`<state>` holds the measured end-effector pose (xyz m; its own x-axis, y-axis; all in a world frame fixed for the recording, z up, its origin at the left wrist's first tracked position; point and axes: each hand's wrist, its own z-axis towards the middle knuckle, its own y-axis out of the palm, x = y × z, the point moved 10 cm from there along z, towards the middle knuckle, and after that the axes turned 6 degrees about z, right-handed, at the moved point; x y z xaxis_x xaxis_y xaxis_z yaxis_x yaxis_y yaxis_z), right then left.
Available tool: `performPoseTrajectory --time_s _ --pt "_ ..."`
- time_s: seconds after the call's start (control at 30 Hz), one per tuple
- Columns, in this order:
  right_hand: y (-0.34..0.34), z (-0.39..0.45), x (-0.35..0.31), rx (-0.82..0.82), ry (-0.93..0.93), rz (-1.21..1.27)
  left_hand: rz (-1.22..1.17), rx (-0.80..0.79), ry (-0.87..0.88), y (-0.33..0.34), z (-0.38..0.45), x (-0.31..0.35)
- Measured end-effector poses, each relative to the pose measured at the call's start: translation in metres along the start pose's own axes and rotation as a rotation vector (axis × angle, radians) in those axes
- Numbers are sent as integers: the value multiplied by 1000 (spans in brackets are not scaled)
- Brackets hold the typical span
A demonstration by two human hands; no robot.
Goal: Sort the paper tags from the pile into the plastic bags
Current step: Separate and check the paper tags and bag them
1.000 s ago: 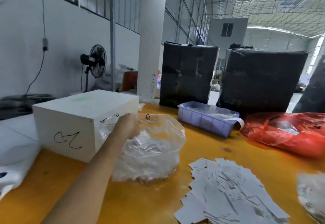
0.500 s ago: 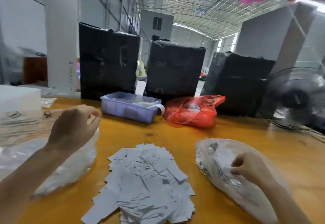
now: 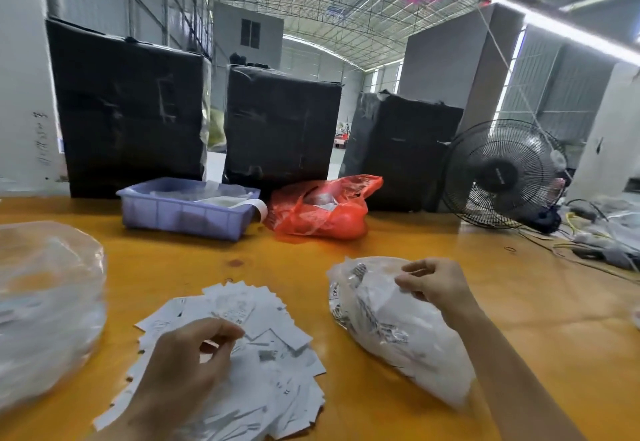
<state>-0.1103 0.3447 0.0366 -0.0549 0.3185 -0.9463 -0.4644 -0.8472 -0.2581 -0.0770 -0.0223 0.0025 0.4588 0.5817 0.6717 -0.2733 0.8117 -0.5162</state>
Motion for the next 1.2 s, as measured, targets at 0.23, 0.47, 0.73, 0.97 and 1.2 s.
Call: performPoseTrajectory --time_s 0.23,0.47,0.73,0.97,1.2 --pt "-1 -3 -9 -77 -12 -361 -74 41 -104 -1 -2 -15" --pt "42 -42 -75 -354 1 674 -276 -3 -162 6 0 -18" --pt "166 -114 -61 -605 13 473 -1015 -442 -614 56 -17 -10" --pt "161 -111 -62 -438 -177 283 -758 -286 -579 45 -20 -25" --pt "108 -75 -72 -255 -188 399 -783 -178 -615 35 -17 -37"
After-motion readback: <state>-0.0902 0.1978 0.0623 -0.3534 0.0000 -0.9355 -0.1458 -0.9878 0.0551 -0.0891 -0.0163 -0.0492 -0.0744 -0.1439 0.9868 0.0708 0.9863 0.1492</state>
